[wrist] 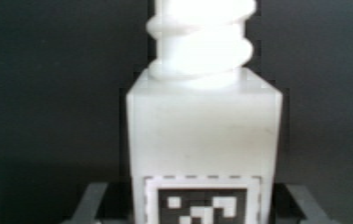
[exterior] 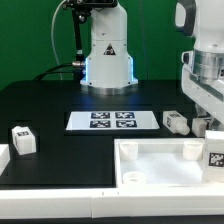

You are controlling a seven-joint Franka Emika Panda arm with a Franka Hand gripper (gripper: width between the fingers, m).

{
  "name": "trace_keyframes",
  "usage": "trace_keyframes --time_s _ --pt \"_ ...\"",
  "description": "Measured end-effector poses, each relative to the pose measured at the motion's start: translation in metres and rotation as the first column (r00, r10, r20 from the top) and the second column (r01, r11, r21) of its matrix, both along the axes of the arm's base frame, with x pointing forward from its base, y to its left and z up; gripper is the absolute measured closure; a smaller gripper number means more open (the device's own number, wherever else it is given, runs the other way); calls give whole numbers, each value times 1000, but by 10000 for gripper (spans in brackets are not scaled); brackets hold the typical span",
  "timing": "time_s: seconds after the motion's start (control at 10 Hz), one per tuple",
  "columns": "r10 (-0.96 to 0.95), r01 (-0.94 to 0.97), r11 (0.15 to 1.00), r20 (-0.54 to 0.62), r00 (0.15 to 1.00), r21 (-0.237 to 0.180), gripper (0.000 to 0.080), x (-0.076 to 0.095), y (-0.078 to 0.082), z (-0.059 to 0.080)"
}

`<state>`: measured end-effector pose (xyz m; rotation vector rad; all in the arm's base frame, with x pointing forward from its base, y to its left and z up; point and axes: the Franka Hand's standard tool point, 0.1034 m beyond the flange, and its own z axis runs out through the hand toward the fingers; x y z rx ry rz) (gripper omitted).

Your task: Assemble square table

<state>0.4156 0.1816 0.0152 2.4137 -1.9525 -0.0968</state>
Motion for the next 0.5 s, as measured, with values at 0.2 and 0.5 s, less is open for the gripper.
trace_keyframes --time_s 0.2,0.5 --pt "22 -25 998 54 998 61 516 14 -7 48" --pt "94 -105 992 151 984 71 516 20 -47 79"
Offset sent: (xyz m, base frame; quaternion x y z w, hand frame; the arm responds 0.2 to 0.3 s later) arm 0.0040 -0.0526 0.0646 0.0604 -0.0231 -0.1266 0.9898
